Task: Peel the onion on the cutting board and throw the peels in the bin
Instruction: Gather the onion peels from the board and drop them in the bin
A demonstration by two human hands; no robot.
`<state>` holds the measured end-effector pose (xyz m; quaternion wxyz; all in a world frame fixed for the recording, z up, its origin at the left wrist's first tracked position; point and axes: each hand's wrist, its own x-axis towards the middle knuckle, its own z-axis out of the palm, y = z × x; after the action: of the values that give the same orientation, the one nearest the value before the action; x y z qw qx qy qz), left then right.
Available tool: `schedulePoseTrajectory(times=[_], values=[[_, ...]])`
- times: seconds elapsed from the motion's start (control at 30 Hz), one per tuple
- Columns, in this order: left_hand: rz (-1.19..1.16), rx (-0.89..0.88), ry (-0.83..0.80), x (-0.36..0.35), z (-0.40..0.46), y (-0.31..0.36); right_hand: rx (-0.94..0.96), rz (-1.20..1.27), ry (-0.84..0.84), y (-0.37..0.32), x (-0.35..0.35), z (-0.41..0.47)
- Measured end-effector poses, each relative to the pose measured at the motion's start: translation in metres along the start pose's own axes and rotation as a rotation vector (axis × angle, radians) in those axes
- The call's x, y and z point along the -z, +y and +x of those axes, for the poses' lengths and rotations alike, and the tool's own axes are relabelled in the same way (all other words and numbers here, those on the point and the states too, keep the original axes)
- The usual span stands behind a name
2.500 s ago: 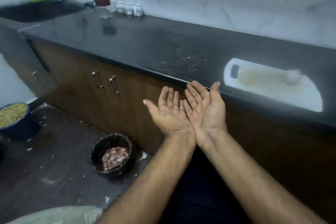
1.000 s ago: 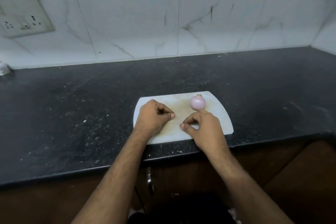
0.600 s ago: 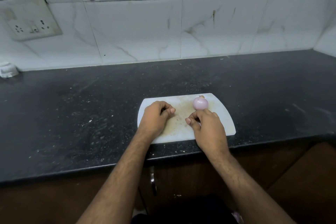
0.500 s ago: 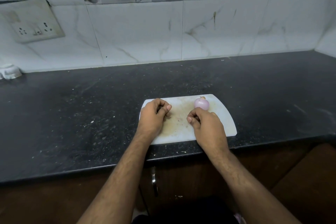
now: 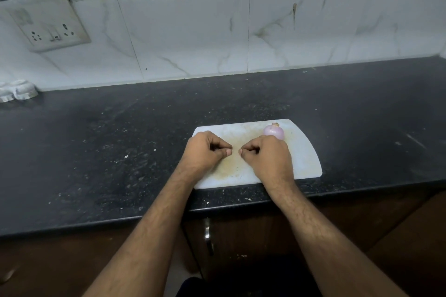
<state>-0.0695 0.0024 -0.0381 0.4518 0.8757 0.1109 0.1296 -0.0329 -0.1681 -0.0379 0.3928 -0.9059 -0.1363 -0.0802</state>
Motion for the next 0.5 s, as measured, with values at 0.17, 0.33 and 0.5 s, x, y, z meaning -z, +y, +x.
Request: schedulePoseTrajectory(times=[0.17, 0.33, 0.5], values=[[0.127, -0.087, 0.063, -0.008, -0.002, 0.002, 0.014, -0.079, 0.048, 0.001, -0.003, -0.001], [0.296, -0.170, -0.006, -0.016, -0.001, 0.005, 0.033, -0.049, 0.110, 0.006, -0.005, 0.002], [0.220, -0.143, 0.025, -0.013, -0.004, 0.005, 0.018, 0.000, 0.099, 0.008, -0.004, 0.002]])
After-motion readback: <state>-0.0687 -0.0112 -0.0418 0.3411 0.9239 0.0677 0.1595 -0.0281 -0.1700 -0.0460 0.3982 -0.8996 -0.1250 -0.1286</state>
